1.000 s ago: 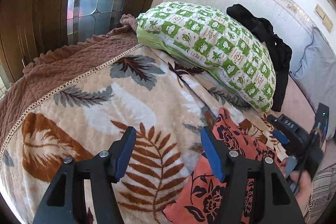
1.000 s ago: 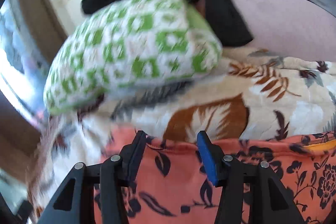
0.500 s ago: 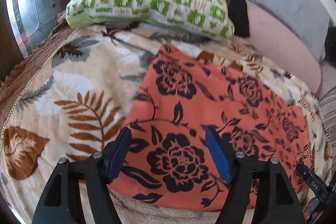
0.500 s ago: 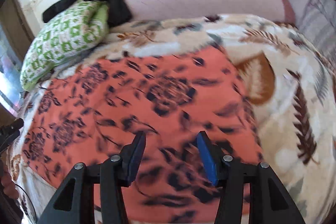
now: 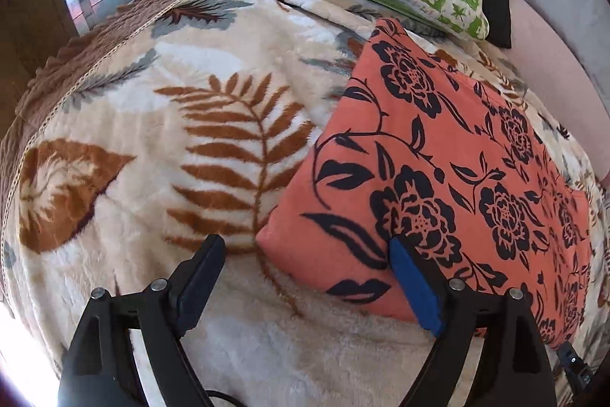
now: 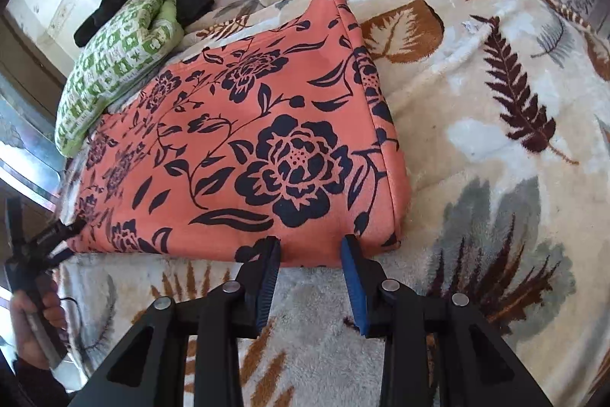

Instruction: Fold small clothes

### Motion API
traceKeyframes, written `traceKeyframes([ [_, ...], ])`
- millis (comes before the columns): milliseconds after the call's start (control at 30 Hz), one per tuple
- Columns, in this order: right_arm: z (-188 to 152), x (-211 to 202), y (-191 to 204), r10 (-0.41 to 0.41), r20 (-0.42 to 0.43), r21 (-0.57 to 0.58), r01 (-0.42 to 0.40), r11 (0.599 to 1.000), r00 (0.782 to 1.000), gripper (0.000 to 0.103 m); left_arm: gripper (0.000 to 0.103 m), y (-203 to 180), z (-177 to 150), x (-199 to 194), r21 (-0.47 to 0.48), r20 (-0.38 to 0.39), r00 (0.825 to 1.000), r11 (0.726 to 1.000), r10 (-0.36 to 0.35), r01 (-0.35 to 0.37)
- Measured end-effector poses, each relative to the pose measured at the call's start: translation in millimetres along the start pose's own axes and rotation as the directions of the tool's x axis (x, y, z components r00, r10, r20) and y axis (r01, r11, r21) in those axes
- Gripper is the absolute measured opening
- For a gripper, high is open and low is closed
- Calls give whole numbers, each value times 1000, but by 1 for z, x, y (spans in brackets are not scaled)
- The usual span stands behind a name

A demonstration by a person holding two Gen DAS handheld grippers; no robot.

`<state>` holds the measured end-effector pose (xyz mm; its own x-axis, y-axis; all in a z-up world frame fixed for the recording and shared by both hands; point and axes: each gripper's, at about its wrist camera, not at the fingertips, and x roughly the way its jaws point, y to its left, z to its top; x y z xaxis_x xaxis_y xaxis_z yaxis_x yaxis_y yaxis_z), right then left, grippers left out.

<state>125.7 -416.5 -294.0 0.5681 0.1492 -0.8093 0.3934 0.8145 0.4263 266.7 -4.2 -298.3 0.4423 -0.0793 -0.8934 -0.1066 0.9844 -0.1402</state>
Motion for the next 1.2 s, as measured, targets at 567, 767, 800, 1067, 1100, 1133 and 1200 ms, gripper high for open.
traceKeyframes([
  [567,-1,28,-67,388,161,508,-414,755,907,63,87,-11,0,16,-139,40,951,941,-307,310],
  [767,35,21,-39,325,246,315,-393,864,913,58,33,-15,11,2,-81,160,926,930,-342,358],
  [800,39,22,-32,312,245,283,-375,883,918,58,33,-17,12,3,-71,157,928,934,-337,351],
  [1067,46,51,-34,235,153,322,-273,906,960,39,75,-30,6,24,-57,88,957,958,-276,282],
  [1100,45,50,-33,212,160,312,-253,916,964,29,44,-31,5,23,-62,97,960,961,-262,268],
  [1133,45,49,-31,206,169,306,-250,919,964,22,30,-31,4,22,-69,110,963,965,-245,253],
  [1200,44,38,-19,178,214,253,-231,939,960,19,24,-29,5,19,-75,130,958,961,-256,267],
])
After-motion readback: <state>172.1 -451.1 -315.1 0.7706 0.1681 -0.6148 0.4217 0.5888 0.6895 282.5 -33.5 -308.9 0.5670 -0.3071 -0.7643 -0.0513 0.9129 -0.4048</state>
